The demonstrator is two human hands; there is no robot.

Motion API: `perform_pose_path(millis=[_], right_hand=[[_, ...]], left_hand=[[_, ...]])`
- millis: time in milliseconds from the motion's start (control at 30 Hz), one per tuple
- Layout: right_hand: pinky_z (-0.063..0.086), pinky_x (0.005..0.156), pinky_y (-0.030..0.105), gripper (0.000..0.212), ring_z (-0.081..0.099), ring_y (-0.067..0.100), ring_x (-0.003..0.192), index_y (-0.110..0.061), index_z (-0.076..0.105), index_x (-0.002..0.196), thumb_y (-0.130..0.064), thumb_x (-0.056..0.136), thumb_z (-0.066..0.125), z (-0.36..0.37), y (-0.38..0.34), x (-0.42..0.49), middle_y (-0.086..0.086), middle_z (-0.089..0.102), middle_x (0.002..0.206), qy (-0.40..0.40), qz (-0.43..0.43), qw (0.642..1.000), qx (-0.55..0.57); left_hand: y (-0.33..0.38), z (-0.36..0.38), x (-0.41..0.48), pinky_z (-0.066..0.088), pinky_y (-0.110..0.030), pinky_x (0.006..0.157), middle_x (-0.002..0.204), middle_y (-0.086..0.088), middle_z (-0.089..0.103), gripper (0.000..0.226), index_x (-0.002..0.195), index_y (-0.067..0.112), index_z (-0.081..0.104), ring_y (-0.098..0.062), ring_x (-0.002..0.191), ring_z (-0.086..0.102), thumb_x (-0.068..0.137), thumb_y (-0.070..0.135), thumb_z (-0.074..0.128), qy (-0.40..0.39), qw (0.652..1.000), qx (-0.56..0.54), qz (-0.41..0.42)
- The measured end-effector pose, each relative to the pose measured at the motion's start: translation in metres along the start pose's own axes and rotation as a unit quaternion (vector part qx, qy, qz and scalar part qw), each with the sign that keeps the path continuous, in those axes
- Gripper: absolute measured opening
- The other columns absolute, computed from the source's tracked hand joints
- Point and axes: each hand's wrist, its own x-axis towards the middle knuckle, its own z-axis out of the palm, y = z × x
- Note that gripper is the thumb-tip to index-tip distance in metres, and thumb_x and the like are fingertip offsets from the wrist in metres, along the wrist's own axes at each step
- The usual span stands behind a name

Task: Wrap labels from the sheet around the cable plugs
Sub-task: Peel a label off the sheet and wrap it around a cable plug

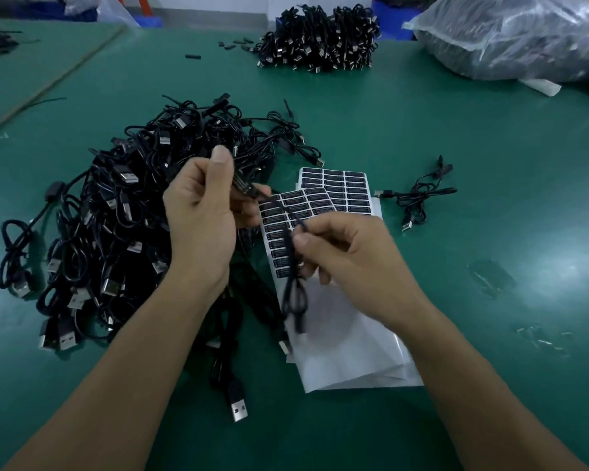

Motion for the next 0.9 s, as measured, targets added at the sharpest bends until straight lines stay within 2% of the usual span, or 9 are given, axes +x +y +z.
perform_pose_path(millis=[133,333,467,567,633,733,800,833,900], right_hand=[[0.047,0.053,0.018,0.023,0.058,0.003,0.055,-0.023,0.075,0.085,-0.007,0.096,0.062,-0.033,0.002,0.013,-0.008,0.070,0.065,0.154,0.021,0.987,0.052],[0.041,0.048,0.022,0.024,0.051,0.010,0.050,-0.011,0.069,0.070,-0.011,0.093,0.066,-0.106,0.024,0.053,-0.004,0.063,0.058,0.377,0.159,0.911,0.055],[0.053,0.063,0.041,0.031,0.048,0.020,0.069,0.013,0.067,0.100,-0.017,0.095,0.063,-0.126,0.036,0.067,0.021,0.066,0.078,0.410,0.218,0.883,-0.073],[0.046,0.054,0.037,0.039,0.037,0.019,0.054,-0.003,0.057,0.062,-0.021,0.096,0.056,-0.119,0.029,0.062,0.016,0.053,0.057,0.406,0.199,0.878,-0.158],[0.033,0.054,0.031,0.039,0.030,0.021,0.054,-0.008,0.043,0.058,-0.018,0.094,0.053,-0.108,0.027,0.054,0.004,0.040,0.053,0.388,0.141,0.882,-0.226],[0.040,0.067,0.019,0.019,0.052,0.011,0.060,-0.017,0.067,0.077,-0.016,0.093,0.056,-0.079,0.025,0.039,-0.006,0.060,0.065,0.332,0.061,0.901,-0.274],[0.045,0.075,0.017,0.014,0.059,-0.002,0.068,-0.025,0.074,0.090,-0.020,0.093,0.060,-0.058,0.027,0.033,-0.014,0.068,0.078,0.246,0.037,0.927,-0.281],[0.045,0.083,0.018,0.015,0.060,-0.005,0.080,-0.026,0.074,0.104,-0.029,0.094,0.062,-0.048,0.030,0.030,-0.011,0.070,0.092,0.194,0.036,0.937,-0.287],[0.033,0.101,0.029,0.048,0.049,0.011,0.120,-0.038,0.057,0.135,-0.058,0.092,0.054,-0.032,0.036,0.024,-0.005,0.059,0.129,0.085,0.034,0.936,-0.340]], left_hand=[[-0.001,-0.004,0.000,0.054,-0.027,0.052,0.075,-0.005,0.075,0.038,0.094,0.010,0.062,-0.017,0.064,0.068,0.110,0.033,0.038,0.033,0.999,-0.014,-0.030],[-0.007,-0.004,-0.002,0.045,-0.021,0.044,0.057,0.005,0.063,0.035,0.082,0.012,0.061,-0.007,0.049,0.053,0.109,0.021,0.041,0.053,0.998,0.038,-0.027],[-0.013,-0.005,-0.006,0.048,-0.024,0.048,0.061,0.006,0.065,0.030,0.079,0.017,0.062,-0.007,0.051,0.055,0.106,0.020,0.047,0.012,0.989,0.145,0.012],[-0.019,-0.004,-0.014,0.052,-0.031,0.058,0.069,0.006,0.065,0.018,0.081,0.022,0.064,-0.015,0.062,0.059,0.098,0.019,0.059,-0.079,0.949,0.300,0.063],[-0.019,-0.004,-0.016,0.052,-0.029,0.062,0.075,0.011,0.064,0.011,0.086,0.021,0.065,-0.013,0.069,0.060,0.094,0.014,0.065,-0.105,0.918,0.364,0.115],[-0.017,-0.008,-0.014,0.051,-0.036,0.076,0.094,0.005,0.065,0.013,0.100,0.018,0.066,-0.021,0.088,0.060,0.089,0.012,0.070,-0.083,0.837,0.508,0.185],[-0.016,-0.011,-0.012,0.047,-0.043,0.086,0.108,-0.002,0.064,0.027,0.111,0.018,0.064,-0.029,0.103,0.058,0.087,0.021,0.074,-0.066,0.773,0.610,0.164],[-0.015,-0.012,-0.011,0.045,-0.045,0.089,0.115,-0.004,0.061,0.034,0.117,0.018,0.062,-0.031,0.108,0.056,0.087,0.027,0.074,-0.063,0.751,0.642,0.142],[-0.014,-0.011,-0.009,0.044,-0.047,0.092,0.124,-0.008,0.056,0.047,0.127,0.016,0.058,-0.033,0.115,0.053,0.088,0.039,0.072,-0.053,0.736,0.666,0.111]])
